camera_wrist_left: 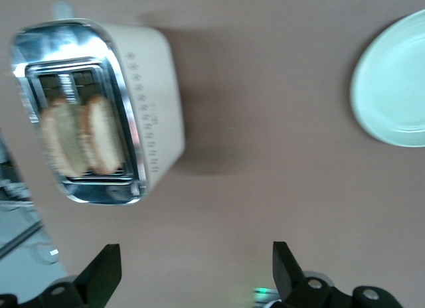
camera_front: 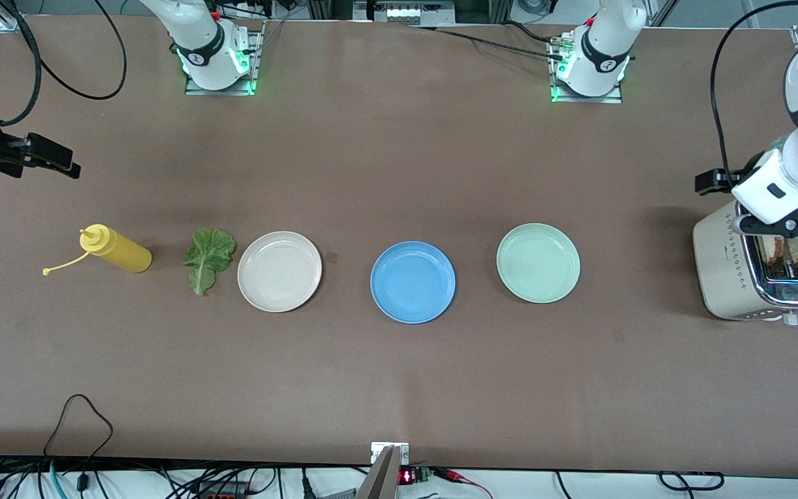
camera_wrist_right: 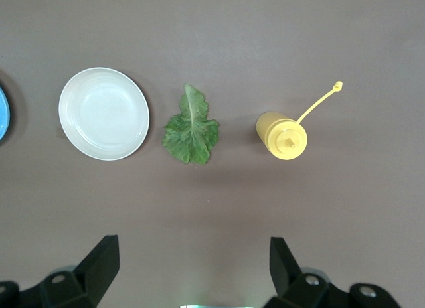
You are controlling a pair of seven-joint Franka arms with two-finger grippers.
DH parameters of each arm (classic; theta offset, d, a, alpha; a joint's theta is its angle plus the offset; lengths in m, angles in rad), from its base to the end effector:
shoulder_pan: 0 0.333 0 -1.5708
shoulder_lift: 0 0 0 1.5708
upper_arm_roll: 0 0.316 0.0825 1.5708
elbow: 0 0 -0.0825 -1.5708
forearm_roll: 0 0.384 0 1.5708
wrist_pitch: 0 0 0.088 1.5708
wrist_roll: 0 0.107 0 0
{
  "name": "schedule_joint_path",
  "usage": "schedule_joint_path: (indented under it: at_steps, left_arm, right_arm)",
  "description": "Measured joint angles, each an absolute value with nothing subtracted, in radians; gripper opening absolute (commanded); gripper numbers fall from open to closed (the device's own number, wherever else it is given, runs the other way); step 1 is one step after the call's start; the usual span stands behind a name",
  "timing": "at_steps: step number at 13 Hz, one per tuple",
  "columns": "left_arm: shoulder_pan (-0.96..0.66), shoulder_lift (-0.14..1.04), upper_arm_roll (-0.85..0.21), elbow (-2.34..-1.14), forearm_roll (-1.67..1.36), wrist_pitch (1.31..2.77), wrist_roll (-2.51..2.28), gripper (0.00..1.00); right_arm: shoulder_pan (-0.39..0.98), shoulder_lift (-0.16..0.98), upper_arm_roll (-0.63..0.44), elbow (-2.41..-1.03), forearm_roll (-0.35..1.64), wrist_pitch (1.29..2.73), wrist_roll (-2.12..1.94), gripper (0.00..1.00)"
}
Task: Make sandwich in blue plate with both arms
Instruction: 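Move the left gripper down to the bread slice in the toaster, then pull the bread up with the left gripper while the right gripper reaches the lettuce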
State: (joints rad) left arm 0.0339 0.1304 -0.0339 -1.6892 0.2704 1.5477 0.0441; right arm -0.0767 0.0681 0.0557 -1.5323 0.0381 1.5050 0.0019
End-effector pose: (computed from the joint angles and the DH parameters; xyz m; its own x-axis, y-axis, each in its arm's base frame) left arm 0.5724 0.0300 0.4980 0.9597 -0.0373 -0.2787 -0.1079 -0.9641 -0.2426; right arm 0.5674 -0.0087 0.5990 0.9953 -0.0201 -0.0952 -0.0241 -0.9988 -0.0417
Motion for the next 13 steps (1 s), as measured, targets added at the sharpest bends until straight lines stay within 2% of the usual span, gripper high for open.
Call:
schedule_joint_path:
  at_steps: [1, 2, 3, 4, 11, 12, 13]
  left_arm:
    - [0.040, 0.140, -0.034, -1.691, 0.291, 1.561, 0.044, 0.95]
    - [0.054, 0.149, -0.034, -1.699, 0.303, 1.590, 0.044, 0.87]
    - [0.079, 0.158, -0.034, -1.717, 0.310, 1.641, 0.045, 0.71]
    - [0.115, 0.166, -0.033, -1.747, 0.312, 1.711, 0.049, 0.64]
    - [0.282, 0.208, -0.029, -1.894, 0.324, 2.071, 0.186, 0.63]
    - [0.296, 0.213, -0.029, -1.906, 0.333, 2.102, 0.201, 0.61]
    - [0.306, 0.219, -0.029, -1.914, 0.337, 2.116, 0.212, 0.54]
  right_arm:
    - [-0.077, 0.066, 0.056, -1.538, 0.040, 1.505, 0.002, 1.00]
    - [-0.077, 0.066, 0.056, -1.544, 0.041, 1.506, 0.002, 1.00]
    - [-0.077, 0.066, 0.056, -1.550, 0.041, 1.507, 0.002, 1.00]
    - [-0.077, 0.066, 0.056, -1.555, 0.041, 1.510, 0.002, 1.00]
    - [-0.078, 0.070, 0.054, -1.561, 0.047, 1.522, 0.002, 1.00]
    - [-0.079, 0.079, 0.052, -1.562, 0.061, 1.527, 0.002, 1.00]
    - [-0.081, 0.092, 0.050, -1.560, 0.071, 1.535, 0.002, 1.00]
